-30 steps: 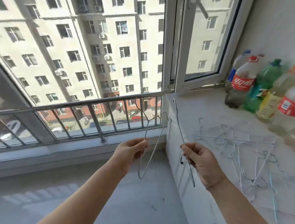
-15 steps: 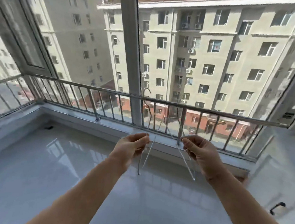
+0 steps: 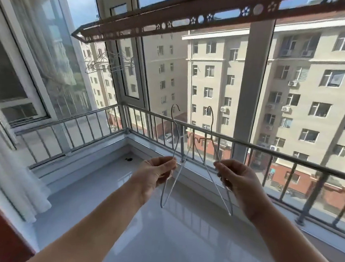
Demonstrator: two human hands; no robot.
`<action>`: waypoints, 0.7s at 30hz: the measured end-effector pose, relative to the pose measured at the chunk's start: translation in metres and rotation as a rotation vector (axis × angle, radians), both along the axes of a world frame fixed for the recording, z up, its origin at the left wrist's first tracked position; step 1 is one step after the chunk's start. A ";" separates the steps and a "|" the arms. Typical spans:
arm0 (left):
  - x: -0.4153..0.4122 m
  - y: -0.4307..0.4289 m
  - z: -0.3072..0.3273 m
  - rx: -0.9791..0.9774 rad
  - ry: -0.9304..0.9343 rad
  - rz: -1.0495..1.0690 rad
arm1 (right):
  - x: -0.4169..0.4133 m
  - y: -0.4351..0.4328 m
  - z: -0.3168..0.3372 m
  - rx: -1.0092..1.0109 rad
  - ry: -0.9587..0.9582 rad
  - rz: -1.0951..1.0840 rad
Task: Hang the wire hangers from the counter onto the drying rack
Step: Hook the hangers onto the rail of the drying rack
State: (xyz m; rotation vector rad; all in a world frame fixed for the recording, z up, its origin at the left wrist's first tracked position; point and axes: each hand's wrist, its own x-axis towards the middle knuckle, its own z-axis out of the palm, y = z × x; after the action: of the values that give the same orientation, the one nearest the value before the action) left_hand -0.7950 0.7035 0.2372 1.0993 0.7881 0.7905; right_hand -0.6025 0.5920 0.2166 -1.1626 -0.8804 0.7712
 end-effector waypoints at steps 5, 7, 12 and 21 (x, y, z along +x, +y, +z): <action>-0.029 0.065 0.020 0.034 -0.038 0.088 | -0.027 0.078 0.018 0.042 -0.030 0.069; -0.033 0.090 0.027 0.049 -0.051 0.115 | -0.031 0.109 0.024 0.058 -0.037 0.098; -0.033 0.163 0.044 0.076 -0.075 0.174 | -0.031 0.195 0.041 0.103 -0.034 0.146; -0.019 0.298 0.074 0.113 -0.120 0.238 | -0.011 0.345 0.075 0.155 -0.058 0.201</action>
State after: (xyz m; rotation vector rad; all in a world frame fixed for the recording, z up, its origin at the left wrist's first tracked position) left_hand -0.8138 1.0018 0.3116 1.0588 0.7883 1.1029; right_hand -0.6134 0.9375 0.2913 -0.9732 -1.0976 0.8195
